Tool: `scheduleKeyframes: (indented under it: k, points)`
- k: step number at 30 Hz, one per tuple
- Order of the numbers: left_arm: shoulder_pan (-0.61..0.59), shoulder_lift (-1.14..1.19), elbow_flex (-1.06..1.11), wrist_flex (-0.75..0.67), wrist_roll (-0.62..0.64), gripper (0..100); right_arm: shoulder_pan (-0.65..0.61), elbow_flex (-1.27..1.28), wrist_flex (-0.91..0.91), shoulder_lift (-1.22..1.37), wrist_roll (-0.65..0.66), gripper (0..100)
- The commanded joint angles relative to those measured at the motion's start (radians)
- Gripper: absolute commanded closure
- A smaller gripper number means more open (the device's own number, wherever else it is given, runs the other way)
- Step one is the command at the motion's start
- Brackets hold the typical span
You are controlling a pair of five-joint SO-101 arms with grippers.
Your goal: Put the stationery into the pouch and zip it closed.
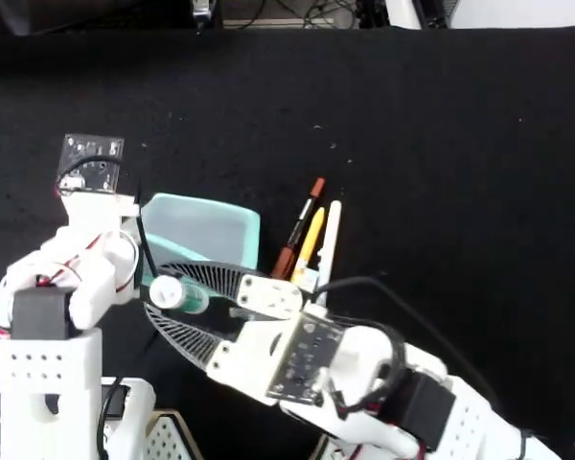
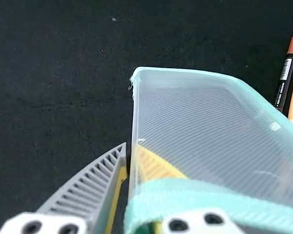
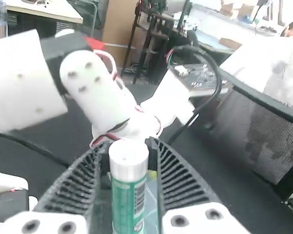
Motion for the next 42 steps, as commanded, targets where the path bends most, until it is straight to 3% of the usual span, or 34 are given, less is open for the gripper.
scheduleKeyframes:
  k: [1, 7, 20, 27, 33, 42]
  points:
    - [-0.012, 0.014, -0.05, 0.006, 0.003, 97, 0.032, 0.048, -0.101, 0.001, -0.002, 98.6]
    - [-0.005, -0.021, -0.077, 0.058, 0.002, 97, 0.17, 0.139, -0.285, 0.002, -0.002, 98.6]
    - [-0.005, -0.015, -0.081, 0.052, 0.002, 97, 0.19, 0.213, -0.358, 0.104, -0.002, 98.6]
    - [-0.012, -0.015, -0.088, 0.058, -0.003, 97, 0.334, 0.249, -0.508, 0.272, -0.002, 97.9]
    - [-0.012, -0.014, -0.133, 0.087, -0.078, 97, 0.382, 0.039, -0.304, 0.433, -0.006, 72.7]
    - [-0.01, 0.049, -0.406, 0.203, -0.095, 97, 0.377, -0.288, -0.069, 0.476, -0.003, 78.3]
